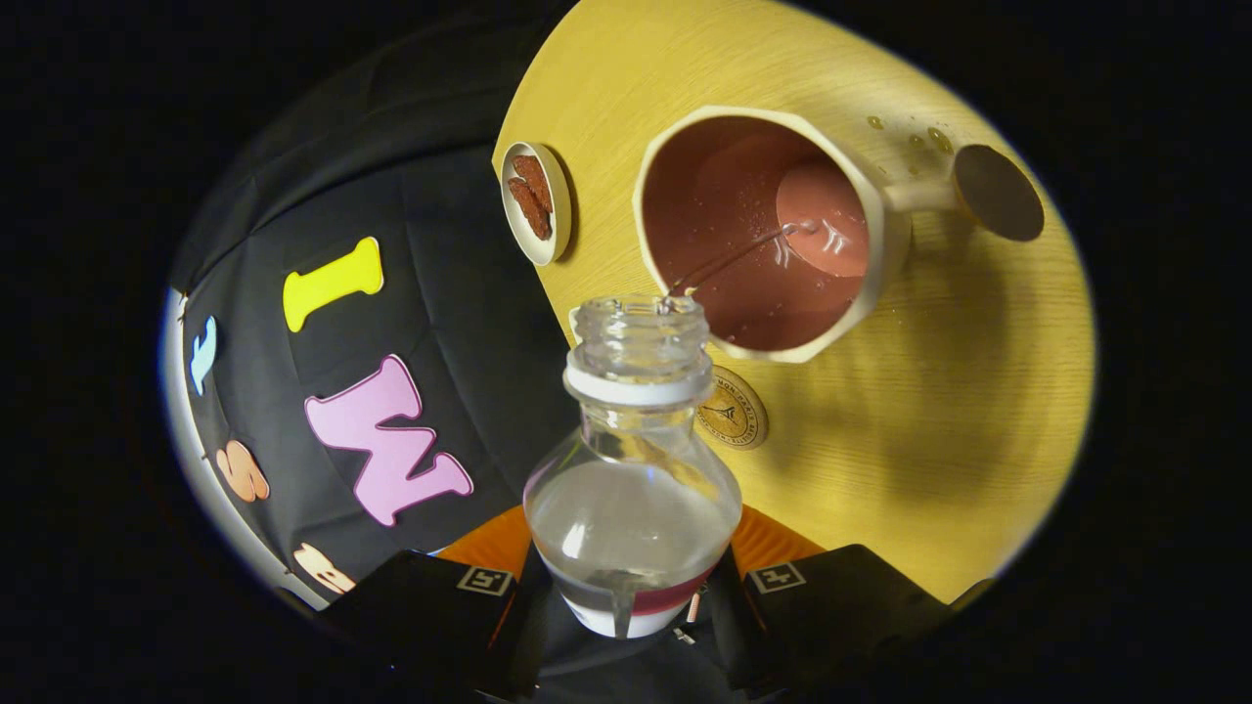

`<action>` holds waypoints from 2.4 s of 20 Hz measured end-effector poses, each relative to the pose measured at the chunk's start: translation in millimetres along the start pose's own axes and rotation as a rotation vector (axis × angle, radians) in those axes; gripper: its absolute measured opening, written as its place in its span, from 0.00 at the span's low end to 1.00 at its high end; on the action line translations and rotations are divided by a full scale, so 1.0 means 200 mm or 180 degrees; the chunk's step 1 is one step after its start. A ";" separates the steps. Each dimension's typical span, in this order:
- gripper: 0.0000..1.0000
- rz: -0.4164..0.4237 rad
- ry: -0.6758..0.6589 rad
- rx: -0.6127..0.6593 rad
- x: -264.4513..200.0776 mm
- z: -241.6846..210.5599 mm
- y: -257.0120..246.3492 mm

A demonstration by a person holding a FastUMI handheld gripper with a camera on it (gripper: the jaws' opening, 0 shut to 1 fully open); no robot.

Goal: Take the bottle from table, then pour the juice into the cup, finally place the bottle on the coaster

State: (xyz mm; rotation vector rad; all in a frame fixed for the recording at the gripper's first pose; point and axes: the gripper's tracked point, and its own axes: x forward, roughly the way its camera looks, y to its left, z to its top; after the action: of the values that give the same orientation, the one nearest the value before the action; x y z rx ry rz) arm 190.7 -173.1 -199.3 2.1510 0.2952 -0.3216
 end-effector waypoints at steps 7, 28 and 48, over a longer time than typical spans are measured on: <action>0.72 0.0052 0.0027 0.0387 -0.01 -0.02 0.03; 0.72 0.0221 0.0239 0.1413 -0.09 -0.06 0.25; 0.72 0.0481 0.0127 0.1796 -0.17 0.01 0.40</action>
State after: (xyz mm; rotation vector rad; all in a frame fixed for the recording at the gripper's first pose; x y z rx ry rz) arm 185.3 -222.3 -128.8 2.7191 0.0625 -0.2990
